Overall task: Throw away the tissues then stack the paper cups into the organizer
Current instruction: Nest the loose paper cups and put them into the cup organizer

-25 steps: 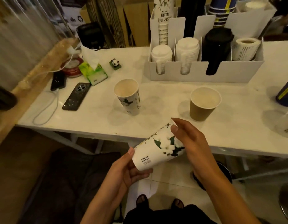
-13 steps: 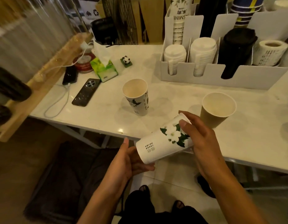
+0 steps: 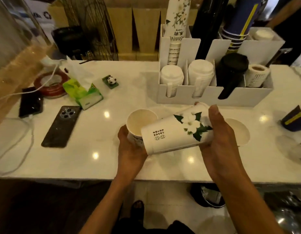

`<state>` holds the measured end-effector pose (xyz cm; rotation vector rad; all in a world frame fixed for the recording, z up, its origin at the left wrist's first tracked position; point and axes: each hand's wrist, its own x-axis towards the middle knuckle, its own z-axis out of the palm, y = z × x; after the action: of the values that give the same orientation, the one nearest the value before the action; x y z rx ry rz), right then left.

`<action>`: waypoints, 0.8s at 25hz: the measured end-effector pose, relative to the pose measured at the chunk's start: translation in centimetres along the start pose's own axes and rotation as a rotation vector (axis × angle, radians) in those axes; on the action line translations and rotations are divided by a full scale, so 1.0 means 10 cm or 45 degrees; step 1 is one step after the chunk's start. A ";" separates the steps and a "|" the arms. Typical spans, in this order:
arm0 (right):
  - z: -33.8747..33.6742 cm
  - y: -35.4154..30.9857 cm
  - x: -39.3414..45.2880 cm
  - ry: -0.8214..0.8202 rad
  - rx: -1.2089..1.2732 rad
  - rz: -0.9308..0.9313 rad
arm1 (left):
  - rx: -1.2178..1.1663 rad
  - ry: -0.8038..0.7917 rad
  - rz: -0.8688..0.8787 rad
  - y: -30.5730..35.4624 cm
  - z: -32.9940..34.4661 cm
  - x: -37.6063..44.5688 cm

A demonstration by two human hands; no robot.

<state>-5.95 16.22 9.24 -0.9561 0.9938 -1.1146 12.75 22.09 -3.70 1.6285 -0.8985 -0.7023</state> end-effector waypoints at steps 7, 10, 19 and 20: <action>0.23 0.17 0.03 0.385 0.105 -0.117 | -0.035 -0.080 0.049 -0.18 -0.08 0.19; 0.25 0.21 0.01 0.428 0.087 -0.199 | 0.030 -0.228 0.120 -0.19 -0.37 0.14; 0.27 0.44 0.06 0.354 -0.131 -0.183 | 0.207 -0.514 0.080 -0.32 -1.01 0.22; 0.27 0.46 0.06 0.349 -0.164 -0.182 | 0.198 -0.517 0.068 -0.32 -1.02 0.23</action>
<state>-2.06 16.77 5.49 -1.0074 1.2465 -1.3392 22.99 25.95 -4.47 1.6175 -1.3110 -0.9654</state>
